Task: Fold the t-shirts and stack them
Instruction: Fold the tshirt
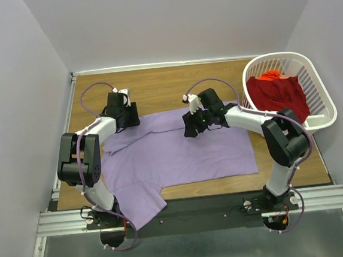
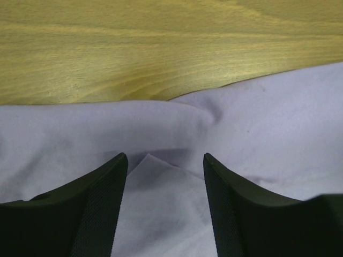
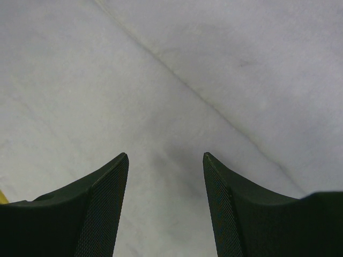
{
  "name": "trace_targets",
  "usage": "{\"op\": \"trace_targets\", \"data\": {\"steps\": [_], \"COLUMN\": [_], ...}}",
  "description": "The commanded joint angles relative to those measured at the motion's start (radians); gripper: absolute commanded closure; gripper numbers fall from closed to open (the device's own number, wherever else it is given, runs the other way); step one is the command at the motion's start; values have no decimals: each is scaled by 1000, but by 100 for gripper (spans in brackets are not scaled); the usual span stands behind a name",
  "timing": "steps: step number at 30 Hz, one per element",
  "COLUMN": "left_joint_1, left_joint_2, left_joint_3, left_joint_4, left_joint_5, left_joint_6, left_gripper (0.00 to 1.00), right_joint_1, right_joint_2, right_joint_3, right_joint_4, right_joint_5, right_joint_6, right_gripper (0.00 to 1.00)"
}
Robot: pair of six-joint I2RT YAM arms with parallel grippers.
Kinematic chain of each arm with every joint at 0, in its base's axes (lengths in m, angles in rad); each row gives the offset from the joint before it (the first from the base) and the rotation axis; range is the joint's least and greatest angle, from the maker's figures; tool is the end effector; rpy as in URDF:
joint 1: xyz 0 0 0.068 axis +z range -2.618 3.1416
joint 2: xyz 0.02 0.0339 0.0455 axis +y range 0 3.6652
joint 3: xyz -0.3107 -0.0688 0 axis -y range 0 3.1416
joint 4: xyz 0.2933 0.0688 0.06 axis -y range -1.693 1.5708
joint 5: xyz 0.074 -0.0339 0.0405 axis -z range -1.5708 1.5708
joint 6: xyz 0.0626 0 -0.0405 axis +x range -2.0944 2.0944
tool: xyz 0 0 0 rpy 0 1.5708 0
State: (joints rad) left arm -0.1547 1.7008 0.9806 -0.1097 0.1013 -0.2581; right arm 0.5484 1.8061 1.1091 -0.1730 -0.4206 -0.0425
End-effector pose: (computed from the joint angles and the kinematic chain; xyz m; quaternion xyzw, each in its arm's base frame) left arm 0.4064 -0.0698 0.1727 -0.0298 0.9307 -0.1203 0.3442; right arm 0.3625 0.2514 0.1731 -0.3360 0.8579 0.2738 0.2760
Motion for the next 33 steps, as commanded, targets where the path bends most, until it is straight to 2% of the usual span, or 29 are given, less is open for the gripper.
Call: {"op": "trace_targets", "data": {"steps": [1,11,12,14,15,17,20,21,22,24,33], "left_joint_1": [-5,-8,-9,-14,-20,-23,-34,-37,-40,-48,-124], "left_joint_2": [36,40,36,14,8,-10,-26,-30,-35,-58,-176], "left_joint_3": [32,24,21,18,18,13,9,9,7,-3,-83], "left_joint_4": [-31,-76,-79,-85,-87,-90,-102,-110,-114,-116,-114], "left_joint_5": [-11,-11,-9,-5,0,6,6,11,9,15,72], "left_joint_6": [-1,-13,-16,-18,-23,-27,-33,-33,-39,-47,-160], "left_gripper": [38,45,52,54,61,68,71,78,79,95,96], "right_joint_1": [2,2,2,2,2,2,2,2,2,2,2], "right_joint_2": [-45,-51,-54,-57,-57,-60,-65,-67,-68,-73,-87], "right_joint_3": [-28,-31,-31,-35,-37,-37,-38,-38,-40,-40,-43], "right_joint_4": [12,12,12,12,12,12,12,10,12,10,12], "right_joint_5": [9,17,20,19,20,25,34,34,36,39,45], "right_joint_6": [-13,-17,-17,-17,-17,-17,-19,-19,-19,-19,-19], "right_gripper": [35,35,35,35,35,35,35,35,35,35,35]}}
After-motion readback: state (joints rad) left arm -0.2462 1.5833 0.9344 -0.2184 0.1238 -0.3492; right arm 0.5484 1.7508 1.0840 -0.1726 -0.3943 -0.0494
